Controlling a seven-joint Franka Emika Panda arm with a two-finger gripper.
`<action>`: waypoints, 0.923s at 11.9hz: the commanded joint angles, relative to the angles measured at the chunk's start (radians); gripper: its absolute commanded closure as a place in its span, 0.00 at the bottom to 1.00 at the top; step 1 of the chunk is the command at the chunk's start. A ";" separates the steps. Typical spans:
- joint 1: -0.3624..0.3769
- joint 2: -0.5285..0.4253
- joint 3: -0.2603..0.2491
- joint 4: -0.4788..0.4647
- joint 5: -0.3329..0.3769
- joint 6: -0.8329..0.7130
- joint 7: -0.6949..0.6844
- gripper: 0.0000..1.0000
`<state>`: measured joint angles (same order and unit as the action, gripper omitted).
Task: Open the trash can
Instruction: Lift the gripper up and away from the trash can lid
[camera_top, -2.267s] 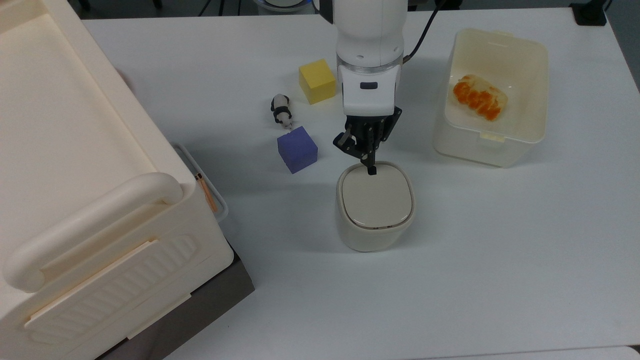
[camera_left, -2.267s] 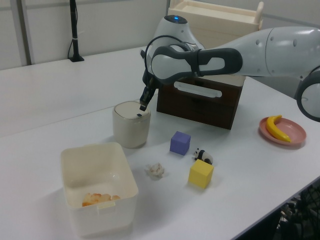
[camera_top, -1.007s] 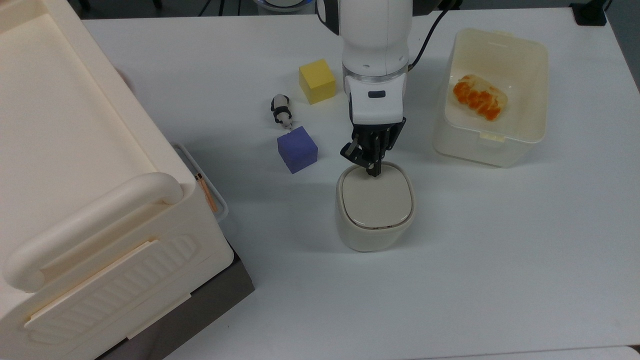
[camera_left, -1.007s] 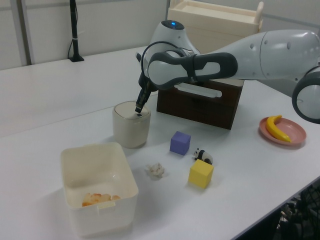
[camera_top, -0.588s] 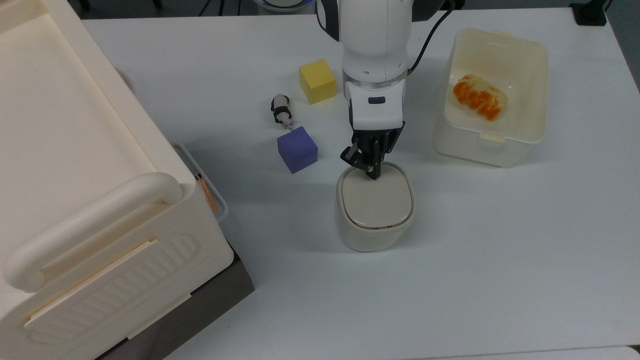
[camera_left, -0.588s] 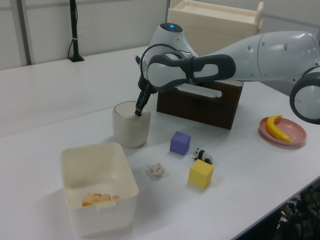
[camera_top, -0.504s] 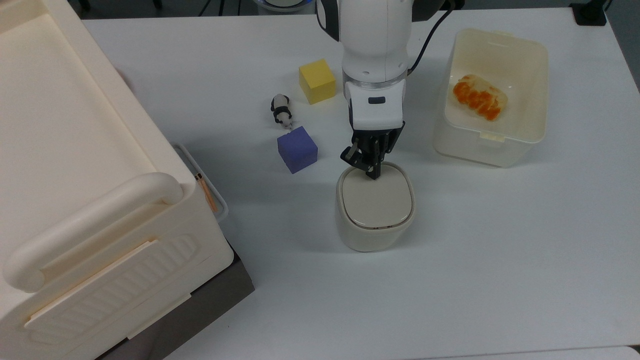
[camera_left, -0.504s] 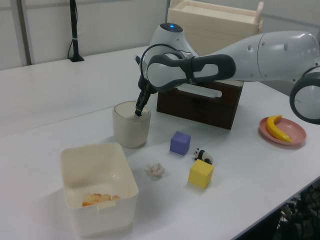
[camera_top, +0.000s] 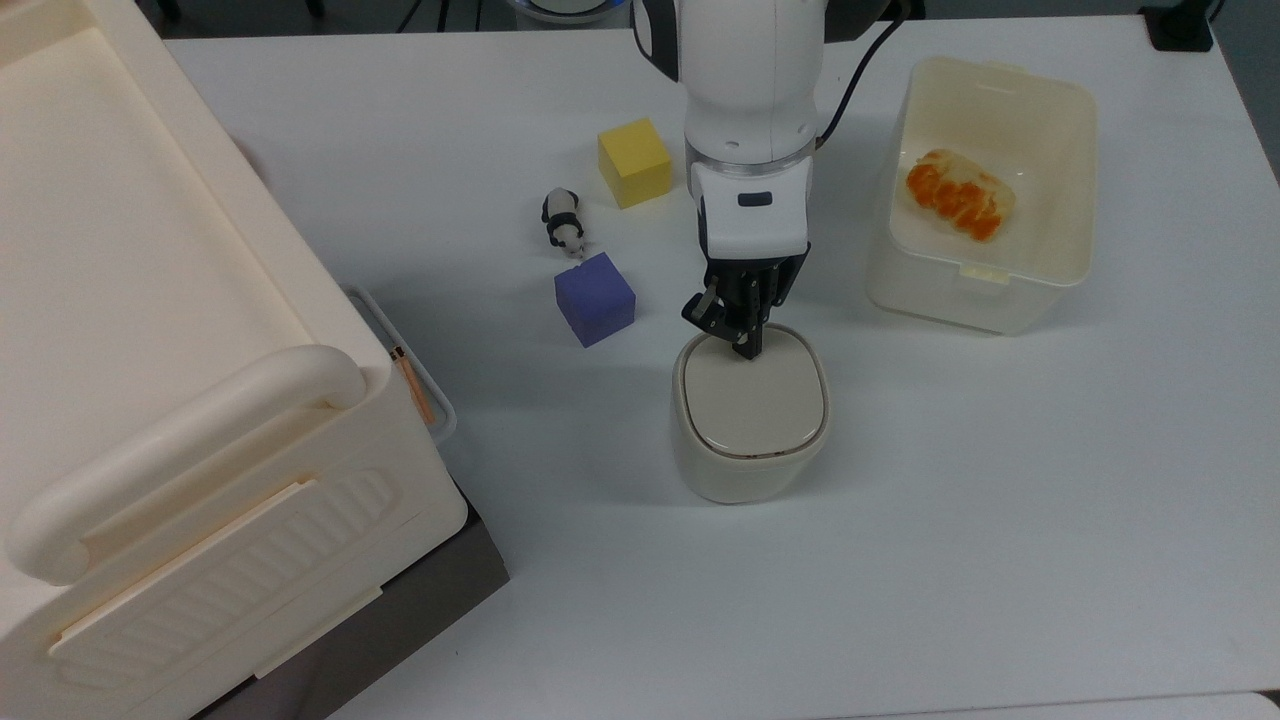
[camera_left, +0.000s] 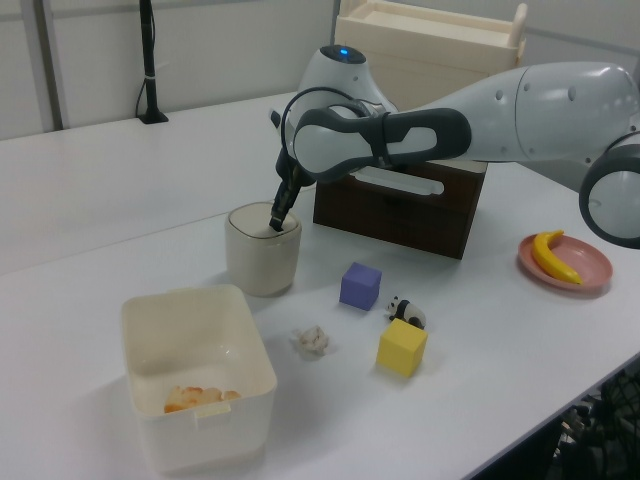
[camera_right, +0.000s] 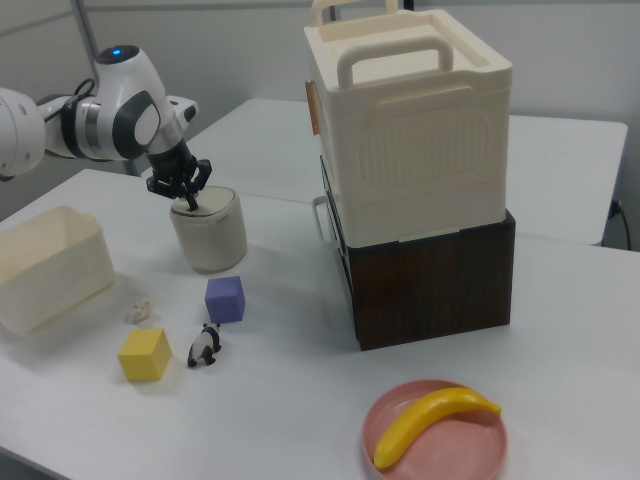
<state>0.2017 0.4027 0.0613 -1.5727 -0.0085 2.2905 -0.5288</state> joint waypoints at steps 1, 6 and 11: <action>0.008 0.004 -0.006 0.065 0.027 -0.002 0.013 1.00; -0.004 -0.001 -0.015 0.196 0.085 -0.086 0.055 1.00; -0.093 -0.172 -0.028 0.230 0.085 -0.366 0.265 1.00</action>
<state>0.1432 0.3369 0.0429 -1.3197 0.0646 2.0850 -0.3330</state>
